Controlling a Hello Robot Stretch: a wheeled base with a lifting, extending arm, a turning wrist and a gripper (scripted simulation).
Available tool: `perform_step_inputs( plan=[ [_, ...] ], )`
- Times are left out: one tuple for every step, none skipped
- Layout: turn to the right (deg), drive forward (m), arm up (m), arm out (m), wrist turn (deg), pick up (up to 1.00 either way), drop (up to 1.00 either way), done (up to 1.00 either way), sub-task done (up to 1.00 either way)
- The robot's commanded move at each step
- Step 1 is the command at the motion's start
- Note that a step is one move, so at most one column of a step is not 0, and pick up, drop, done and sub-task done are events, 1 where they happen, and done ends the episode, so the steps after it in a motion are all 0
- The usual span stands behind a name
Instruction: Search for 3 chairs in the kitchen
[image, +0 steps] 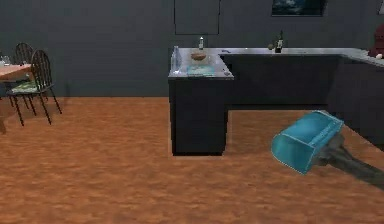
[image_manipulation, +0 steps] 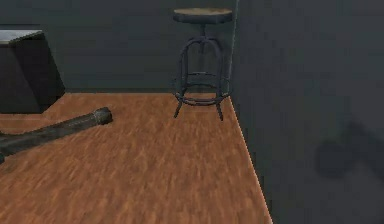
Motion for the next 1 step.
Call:
perform_step_inputs(
  plan=[
    [-45.0,0.00,0.00,0.00,0.0,0.00,0.00,0.00,0.00]
  ],
)
